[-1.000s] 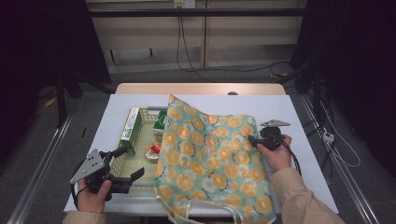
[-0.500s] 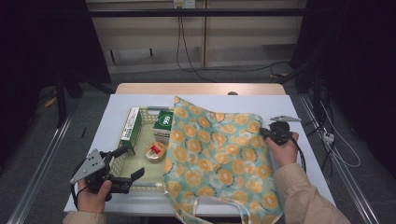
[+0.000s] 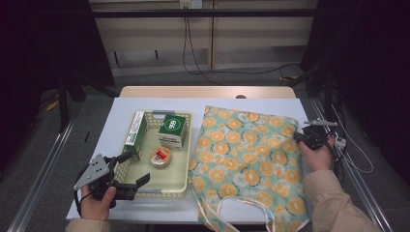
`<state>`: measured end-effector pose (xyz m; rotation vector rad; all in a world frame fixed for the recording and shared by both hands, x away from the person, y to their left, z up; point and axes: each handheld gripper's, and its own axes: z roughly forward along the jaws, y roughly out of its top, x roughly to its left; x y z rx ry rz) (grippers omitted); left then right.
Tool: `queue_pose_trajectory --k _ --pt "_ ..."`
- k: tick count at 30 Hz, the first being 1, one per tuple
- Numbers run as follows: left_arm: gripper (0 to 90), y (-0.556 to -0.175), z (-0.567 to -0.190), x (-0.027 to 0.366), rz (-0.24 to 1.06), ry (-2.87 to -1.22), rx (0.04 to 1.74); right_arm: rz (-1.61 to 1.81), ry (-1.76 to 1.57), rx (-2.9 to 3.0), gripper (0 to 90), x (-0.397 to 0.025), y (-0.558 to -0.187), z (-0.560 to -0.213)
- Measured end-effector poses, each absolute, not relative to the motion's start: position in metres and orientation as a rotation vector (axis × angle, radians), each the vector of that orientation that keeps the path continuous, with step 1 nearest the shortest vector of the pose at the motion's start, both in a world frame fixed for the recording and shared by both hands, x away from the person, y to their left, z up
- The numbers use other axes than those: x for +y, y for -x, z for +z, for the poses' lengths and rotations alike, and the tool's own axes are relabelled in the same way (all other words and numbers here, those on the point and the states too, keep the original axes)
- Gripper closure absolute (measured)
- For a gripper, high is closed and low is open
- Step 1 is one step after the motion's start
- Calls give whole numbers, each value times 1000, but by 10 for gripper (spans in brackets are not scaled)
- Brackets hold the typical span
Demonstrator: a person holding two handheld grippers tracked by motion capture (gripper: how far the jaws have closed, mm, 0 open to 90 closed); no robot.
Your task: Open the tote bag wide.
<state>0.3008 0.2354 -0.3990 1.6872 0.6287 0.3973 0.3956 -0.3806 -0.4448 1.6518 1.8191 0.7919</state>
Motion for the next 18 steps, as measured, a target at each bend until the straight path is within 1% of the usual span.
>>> queue_pose_trajectory --k 10,11,12,13,14,16,18 --pt "29 -300 -398 236 396 -1683 630 773 -1655 1815 898 -386 -388 -439" --pt "29 -300 -398 236 397 -1683 632 764 -1649 1818 886 -386 -387 -439" --pt "29 -300 -398 236 397 -1687 631 758 -1641 1816 823 -385 -387 -438" --pt "29 -300 -398 236 396 -1687 631 753 -1631 1805 708 -384 -388 -437" --pt "29 -300 -397 236 397 -1685 630 747 -1612 1799 613 -382 -388 -435" --pt "29 -300 -397 236 402 -1686 627 756 -1566 1810 500 -375 -389 -431" --pt "29 -300 -397 236 398 -1686 627 785 -1517 1839 421 -364 -390 -427"
